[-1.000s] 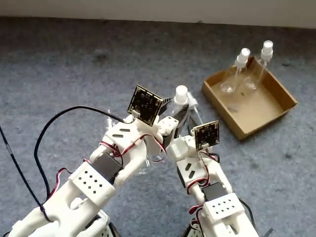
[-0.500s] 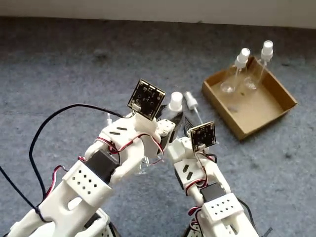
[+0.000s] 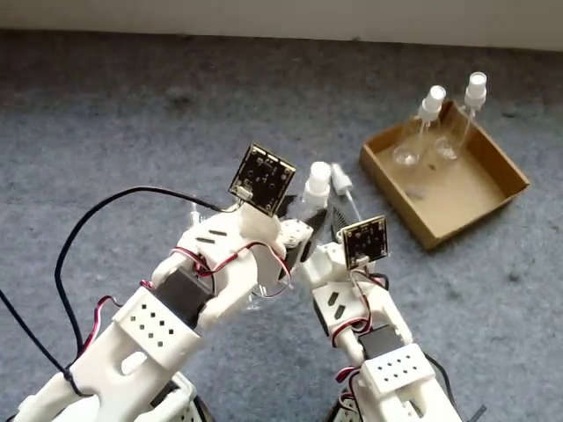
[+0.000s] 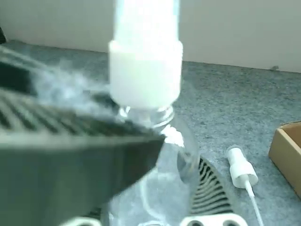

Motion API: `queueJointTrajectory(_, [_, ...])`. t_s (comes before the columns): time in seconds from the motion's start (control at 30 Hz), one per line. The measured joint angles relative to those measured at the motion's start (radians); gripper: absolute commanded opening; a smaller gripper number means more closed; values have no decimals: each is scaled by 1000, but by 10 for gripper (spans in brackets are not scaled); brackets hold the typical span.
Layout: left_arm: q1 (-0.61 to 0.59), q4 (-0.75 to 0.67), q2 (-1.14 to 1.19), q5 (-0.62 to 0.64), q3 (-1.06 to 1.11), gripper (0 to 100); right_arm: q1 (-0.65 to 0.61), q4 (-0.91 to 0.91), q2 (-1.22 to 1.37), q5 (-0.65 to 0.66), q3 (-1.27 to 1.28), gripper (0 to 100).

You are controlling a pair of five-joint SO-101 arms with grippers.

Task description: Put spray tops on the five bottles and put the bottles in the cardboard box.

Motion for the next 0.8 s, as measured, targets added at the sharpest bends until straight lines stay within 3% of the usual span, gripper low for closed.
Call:
queueJointTrajectory(0.4, [-49, 21, 3, 9, 17, 277, -5, -2, -2, -2, 0, 34])
queueJointTrajectory(0.8, [-55, 238, -244, 5, 14, 277, -5, -2, -2, 2, 0, 34])
